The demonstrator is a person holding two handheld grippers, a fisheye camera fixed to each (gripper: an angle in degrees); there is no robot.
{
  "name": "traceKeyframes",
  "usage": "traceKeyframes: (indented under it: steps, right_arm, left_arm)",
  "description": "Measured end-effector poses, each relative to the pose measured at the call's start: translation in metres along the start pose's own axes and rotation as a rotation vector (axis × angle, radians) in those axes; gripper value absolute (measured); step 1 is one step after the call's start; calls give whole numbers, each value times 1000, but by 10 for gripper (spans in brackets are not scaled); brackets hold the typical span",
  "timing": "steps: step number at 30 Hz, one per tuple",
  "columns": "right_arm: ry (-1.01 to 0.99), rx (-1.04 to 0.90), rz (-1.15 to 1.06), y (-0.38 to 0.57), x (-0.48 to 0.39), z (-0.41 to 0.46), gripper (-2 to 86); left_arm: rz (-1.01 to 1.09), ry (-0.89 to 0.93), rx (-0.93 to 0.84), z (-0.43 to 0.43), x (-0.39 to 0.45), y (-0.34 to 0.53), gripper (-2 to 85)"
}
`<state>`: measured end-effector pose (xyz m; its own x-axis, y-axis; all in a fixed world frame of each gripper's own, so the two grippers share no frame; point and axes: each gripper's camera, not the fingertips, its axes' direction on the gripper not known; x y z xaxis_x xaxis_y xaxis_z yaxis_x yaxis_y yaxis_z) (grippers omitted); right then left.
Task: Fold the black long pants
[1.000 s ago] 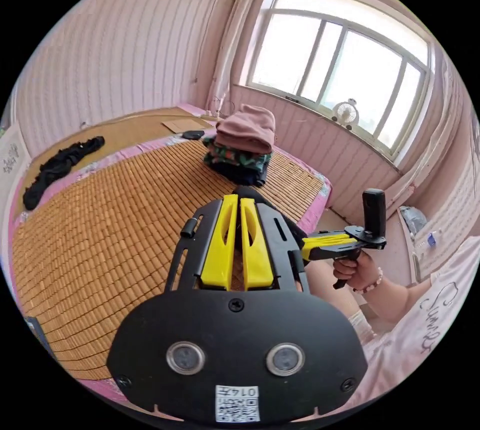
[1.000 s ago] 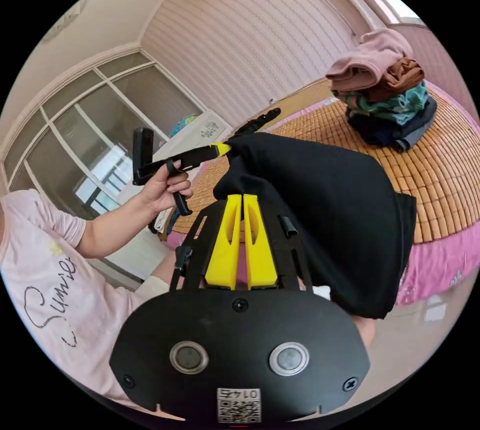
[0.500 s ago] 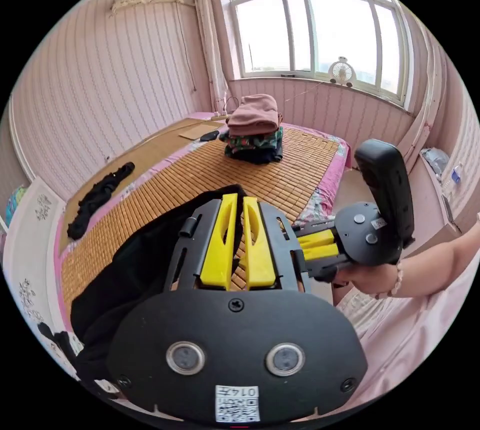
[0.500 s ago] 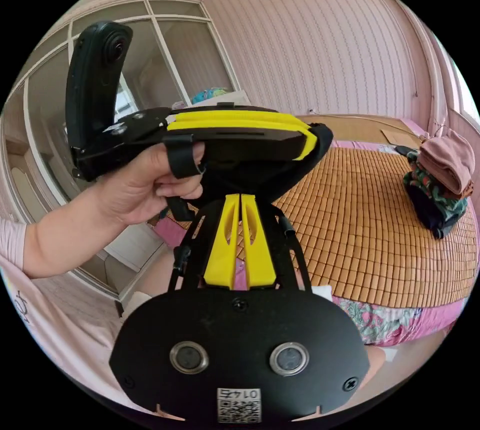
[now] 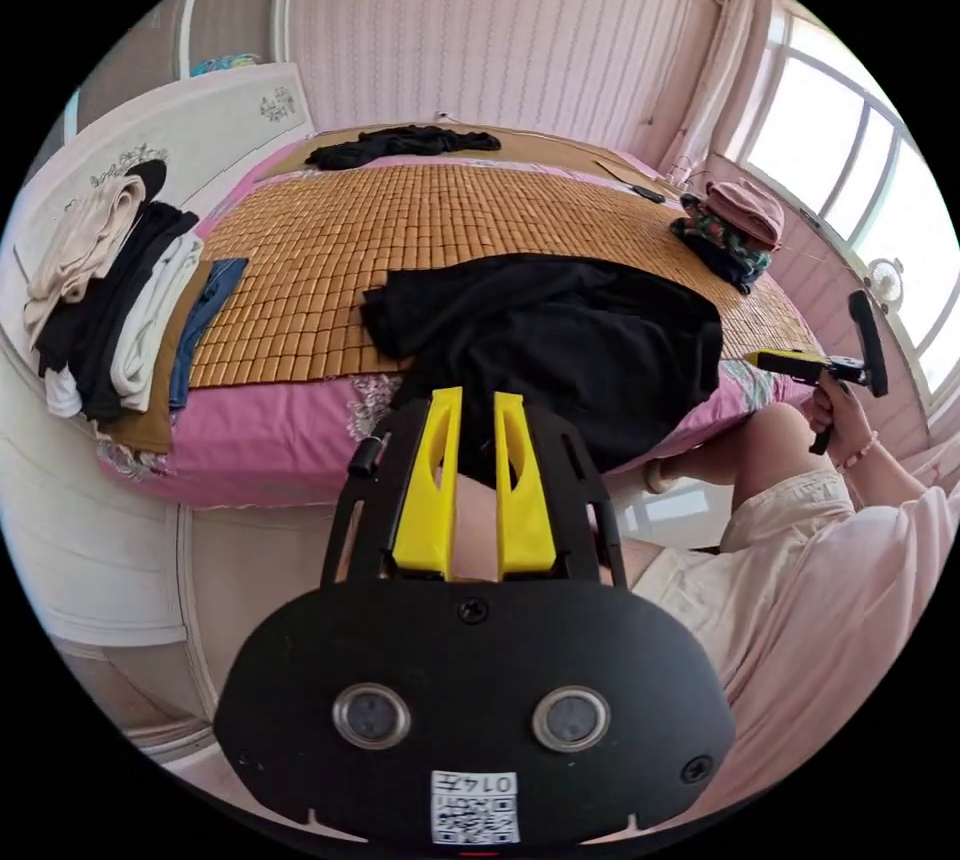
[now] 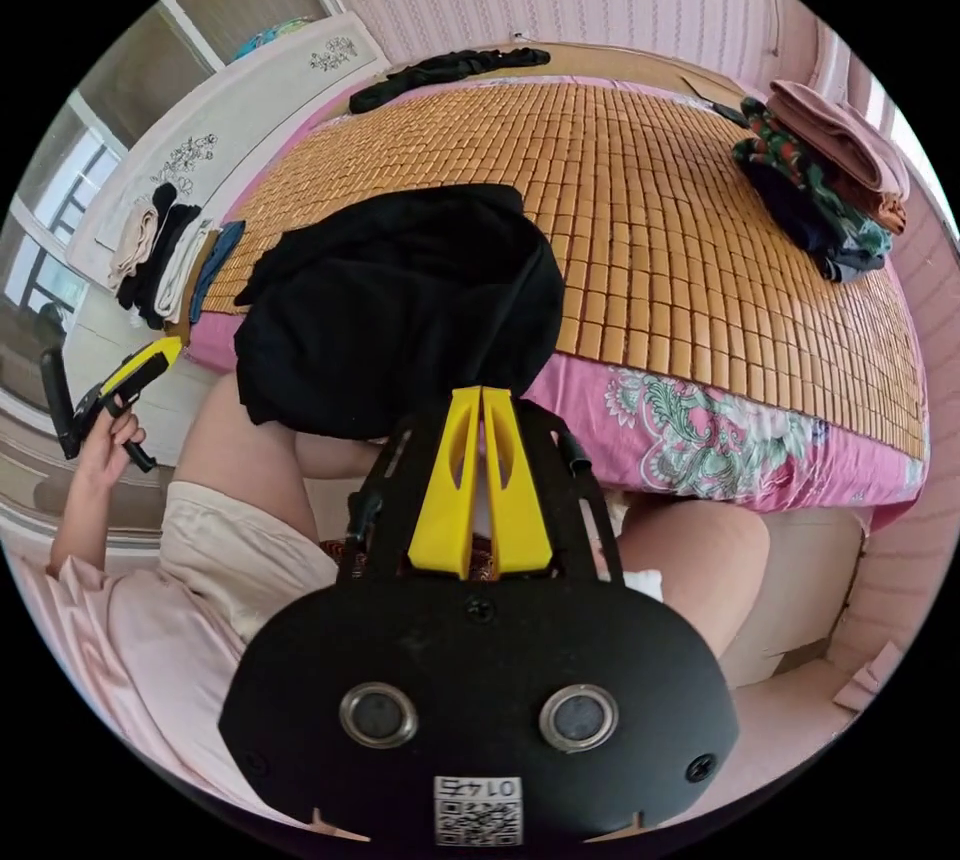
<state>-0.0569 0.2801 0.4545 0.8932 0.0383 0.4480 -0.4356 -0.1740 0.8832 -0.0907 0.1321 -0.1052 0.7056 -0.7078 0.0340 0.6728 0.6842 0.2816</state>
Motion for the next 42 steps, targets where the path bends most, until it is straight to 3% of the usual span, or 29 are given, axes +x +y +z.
traceKeyframes:
  steps: [5,10,14,19,21,23,31,35,39,42]
  right_arm:
    - [15,-39,-209,-44,-60,21,150]
    - [35,-64,-297,-103,-106,45,170]
    - [149,-78,-411,-165,-152,68,171]
    - [265,-211,-430,-219,-176,123,139]
    - [347,-424,-408,-222,-166,164,8]
    - [366,-453,-409,-216,-157,175,0]
    - [312,-268,-221,-231,-103,108,-9]
    - [322,-56,28,-234,-43,31,-10]
    - [190,253,310,-186,18,-69,-9]
    - [254,337,402,-126,43,-102,-9]
  left_arm:
    - [-121,-3,-86,23,-56,5,108]
    - [-122,6,-177,59,-76,-18,129]
    - [-120,30,-364,96,-88,-35,118]
    - [-86,37,-362,86,-96,-32,80]
    - [-62,0,-330,73,-97,-27,50]
    - [-49,11,-315,63,-100,-24,40]
    - [10,49,-72,-27,-121,-39,27]
    - [77,41,168,-104,-119,-90,23]
    - [201,-24,445,-189,-100,-114,24]
    - [283,-58,530,-217,-96,-91,29]
